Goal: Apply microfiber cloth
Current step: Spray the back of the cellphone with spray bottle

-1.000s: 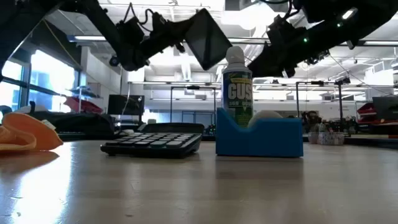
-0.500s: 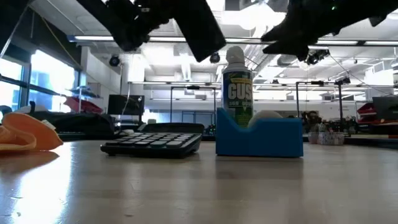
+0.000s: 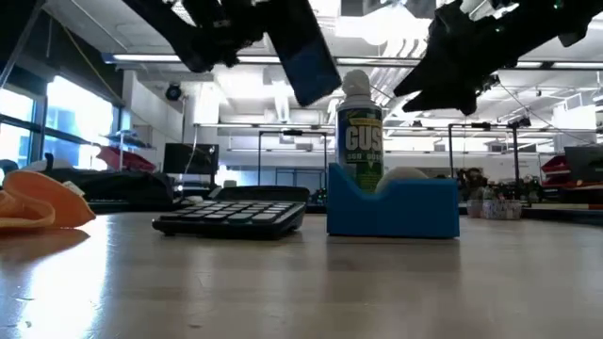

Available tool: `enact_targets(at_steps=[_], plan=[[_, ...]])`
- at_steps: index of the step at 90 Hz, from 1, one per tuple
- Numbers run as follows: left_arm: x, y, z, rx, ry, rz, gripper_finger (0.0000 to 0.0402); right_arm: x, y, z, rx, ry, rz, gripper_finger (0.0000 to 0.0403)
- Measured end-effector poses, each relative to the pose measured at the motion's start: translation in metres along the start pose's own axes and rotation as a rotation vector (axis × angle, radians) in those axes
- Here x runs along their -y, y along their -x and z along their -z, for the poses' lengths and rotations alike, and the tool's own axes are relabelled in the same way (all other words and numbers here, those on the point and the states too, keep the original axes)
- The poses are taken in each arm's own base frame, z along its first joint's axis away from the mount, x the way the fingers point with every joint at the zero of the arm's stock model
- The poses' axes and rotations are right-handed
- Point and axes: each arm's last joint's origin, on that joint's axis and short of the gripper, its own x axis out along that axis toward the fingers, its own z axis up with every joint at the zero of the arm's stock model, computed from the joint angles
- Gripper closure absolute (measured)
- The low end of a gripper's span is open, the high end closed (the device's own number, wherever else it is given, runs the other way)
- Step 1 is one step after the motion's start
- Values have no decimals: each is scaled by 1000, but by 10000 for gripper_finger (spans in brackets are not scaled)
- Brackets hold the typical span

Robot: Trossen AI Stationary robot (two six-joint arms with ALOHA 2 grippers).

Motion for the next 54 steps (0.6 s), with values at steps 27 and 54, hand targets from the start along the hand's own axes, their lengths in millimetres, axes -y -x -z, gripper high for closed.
enact_targets(at_steps=[27, 54], plan=[[-9, 32, 12, -81, -206, -279, 398, -17, 14, -36, -19, -27, -74, 218], [-13, 19, 13, -180, -597, -420, 399, -34, 52, -99, 57, -59, 23, 217]])
